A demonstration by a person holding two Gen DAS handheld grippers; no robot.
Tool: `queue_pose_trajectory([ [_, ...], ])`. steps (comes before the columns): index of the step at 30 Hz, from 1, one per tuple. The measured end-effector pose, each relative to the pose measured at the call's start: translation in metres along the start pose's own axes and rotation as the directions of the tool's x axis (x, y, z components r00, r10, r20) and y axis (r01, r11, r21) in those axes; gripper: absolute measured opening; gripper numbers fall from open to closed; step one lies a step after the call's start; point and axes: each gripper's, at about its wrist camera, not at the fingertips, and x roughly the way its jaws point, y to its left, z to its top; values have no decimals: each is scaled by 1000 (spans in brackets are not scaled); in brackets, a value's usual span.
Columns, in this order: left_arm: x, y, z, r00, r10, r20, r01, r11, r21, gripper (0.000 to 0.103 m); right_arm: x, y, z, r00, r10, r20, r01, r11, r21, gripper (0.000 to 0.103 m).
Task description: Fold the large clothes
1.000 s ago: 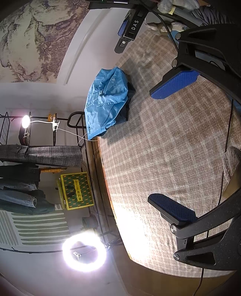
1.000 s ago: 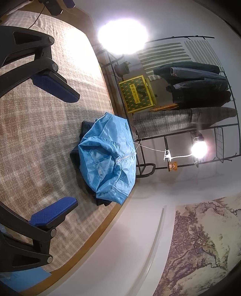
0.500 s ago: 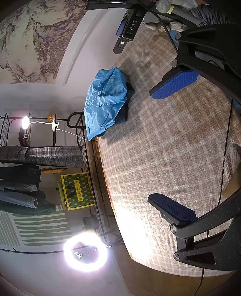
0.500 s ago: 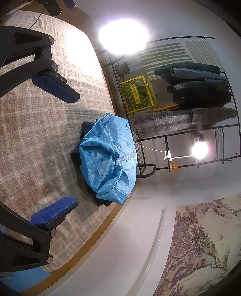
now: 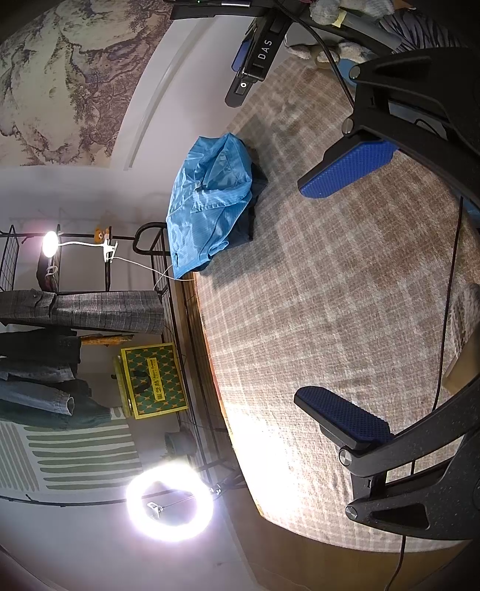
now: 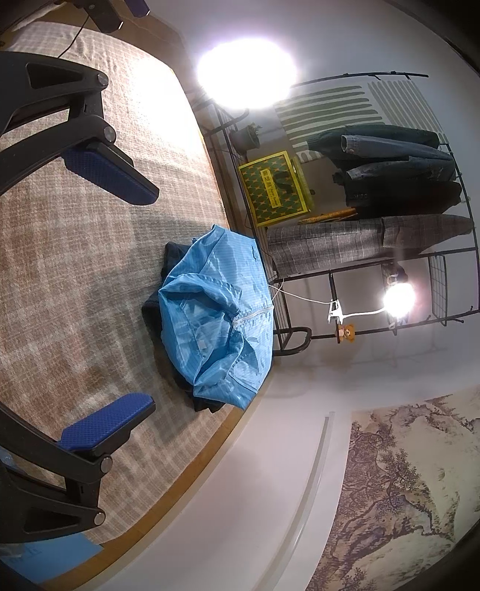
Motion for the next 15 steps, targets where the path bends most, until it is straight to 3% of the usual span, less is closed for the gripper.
queue_pose_trajectory([
  [15,-5,7,-3,1000,16,18,-16,1000,0,103,0,0,0,1000,-1,1,1,1000,1,103],
])
